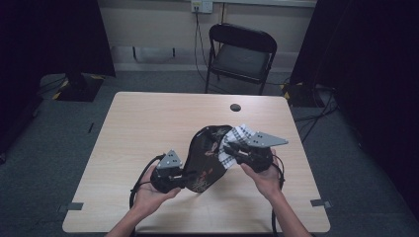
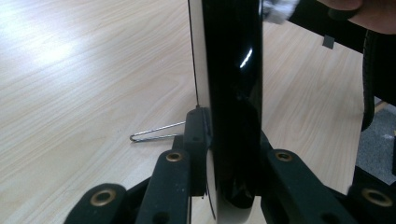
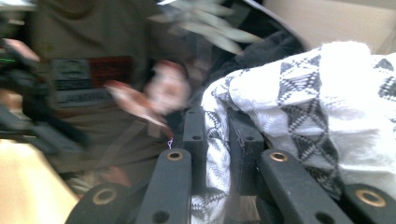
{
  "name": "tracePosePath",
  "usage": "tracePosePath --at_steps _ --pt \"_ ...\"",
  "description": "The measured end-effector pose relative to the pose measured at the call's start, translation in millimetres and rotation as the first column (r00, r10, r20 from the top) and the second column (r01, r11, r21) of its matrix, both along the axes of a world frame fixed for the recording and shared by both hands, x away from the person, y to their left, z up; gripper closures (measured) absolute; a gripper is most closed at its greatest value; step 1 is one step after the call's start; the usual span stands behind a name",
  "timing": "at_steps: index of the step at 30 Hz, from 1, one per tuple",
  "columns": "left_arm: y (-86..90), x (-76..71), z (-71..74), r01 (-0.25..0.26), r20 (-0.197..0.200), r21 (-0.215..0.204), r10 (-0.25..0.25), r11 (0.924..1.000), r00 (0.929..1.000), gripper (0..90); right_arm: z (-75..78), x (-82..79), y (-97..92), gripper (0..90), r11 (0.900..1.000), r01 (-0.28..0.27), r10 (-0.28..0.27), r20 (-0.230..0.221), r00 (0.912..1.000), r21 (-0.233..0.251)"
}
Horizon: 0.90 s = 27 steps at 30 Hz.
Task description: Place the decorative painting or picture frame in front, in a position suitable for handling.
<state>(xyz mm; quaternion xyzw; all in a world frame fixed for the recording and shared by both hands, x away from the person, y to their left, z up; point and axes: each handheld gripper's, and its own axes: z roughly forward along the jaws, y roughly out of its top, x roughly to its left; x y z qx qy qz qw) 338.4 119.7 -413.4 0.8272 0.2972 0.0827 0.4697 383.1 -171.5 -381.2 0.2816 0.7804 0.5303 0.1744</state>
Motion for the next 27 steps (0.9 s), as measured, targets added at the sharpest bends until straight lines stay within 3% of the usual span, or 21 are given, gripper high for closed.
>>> tracePosePath --at_steps 2,4,11,15,19,22,27 --pt "0.7 0.8 0.1 0.004 0.001 0.003 -0.004 1.0 1.0 77.7 -4.8 5.5 -9.2 79.4 0.9993 0.038 -0.038 -0.018 0.9991 0.001" --pt "0.7 0.8 0.1 0.004 0.001 0.004 -0.004 1.0 1.0 77.7 -4.9 5.0 -8.1 79.3 0.9993 0.037 -0.037 -0.023 0.9991 0.005" --pt "0.0 1.6 -0.3 0.004 -0.005 0.005 -0.003 1.0 1.0 77.5 4.7 -7.4 12.2 79.3 0.9991 -0.042 0.042 -0.007 0.9991 0.009" --pt "0.4 2.8 -0.1 0.001 -0.006 0.002 -0.001 1.0 1.0 78.1 10.0 -17.6 27.7 79.2 0.9946 -0.104 0.104 0.014 0.9945 -0.005" --pt "0.7 2.8 0.2 -0.005 -0.004 0.003 0.005 1.0 1.0 78.4 9.4 -16.9 28.6 79.3 0.9935 -0.114 0.114 0.023 0.9932 -0.005" --pt "0.7 3.4 0.6 -0.003 0.002 0.006 0.003 1.0 1.0 78.4 8.1 -14.6 24.9 79.2 0.9953 -0.096 0.097 0.028 0.9949 -0.006" --pt "0.8 3.6 0.5 -0.005 -0.004 0.0 0.005 1.0 1.0 78.3 -1.2 0.8 1.3 79.3 1.0 -0.002 0.002 0.004 1.0 -0.004"
